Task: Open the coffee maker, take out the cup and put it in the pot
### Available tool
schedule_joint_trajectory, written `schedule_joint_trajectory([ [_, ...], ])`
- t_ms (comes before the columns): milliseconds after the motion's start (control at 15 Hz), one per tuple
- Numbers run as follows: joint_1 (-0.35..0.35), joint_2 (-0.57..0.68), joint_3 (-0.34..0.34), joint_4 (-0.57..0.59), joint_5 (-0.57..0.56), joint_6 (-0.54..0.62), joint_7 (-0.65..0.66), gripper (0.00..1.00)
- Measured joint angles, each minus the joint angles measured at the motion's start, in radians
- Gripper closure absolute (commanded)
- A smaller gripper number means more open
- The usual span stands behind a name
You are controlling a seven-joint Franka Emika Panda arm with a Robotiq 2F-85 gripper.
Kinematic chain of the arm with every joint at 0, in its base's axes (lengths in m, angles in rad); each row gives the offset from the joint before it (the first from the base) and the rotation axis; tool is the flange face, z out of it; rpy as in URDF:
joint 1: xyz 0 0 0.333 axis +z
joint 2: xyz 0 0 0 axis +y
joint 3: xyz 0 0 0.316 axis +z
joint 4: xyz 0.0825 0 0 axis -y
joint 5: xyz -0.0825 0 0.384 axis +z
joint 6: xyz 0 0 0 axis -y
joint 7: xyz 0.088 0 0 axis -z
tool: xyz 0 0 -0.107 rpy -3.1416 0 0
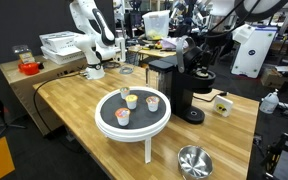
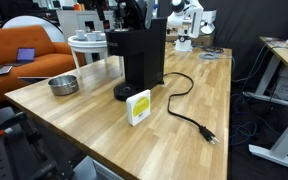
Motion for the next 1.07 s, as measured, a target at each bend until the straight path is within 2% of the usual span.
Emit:
schedule_joint_trajectory([
  [467,-0.013,0.007,-0.002,0.013,-0.008,0.001,0.036,0.00],
  [1067,-0.021,0.117,0.000,0.085,0.021,0.001,0.089,0.00],
])
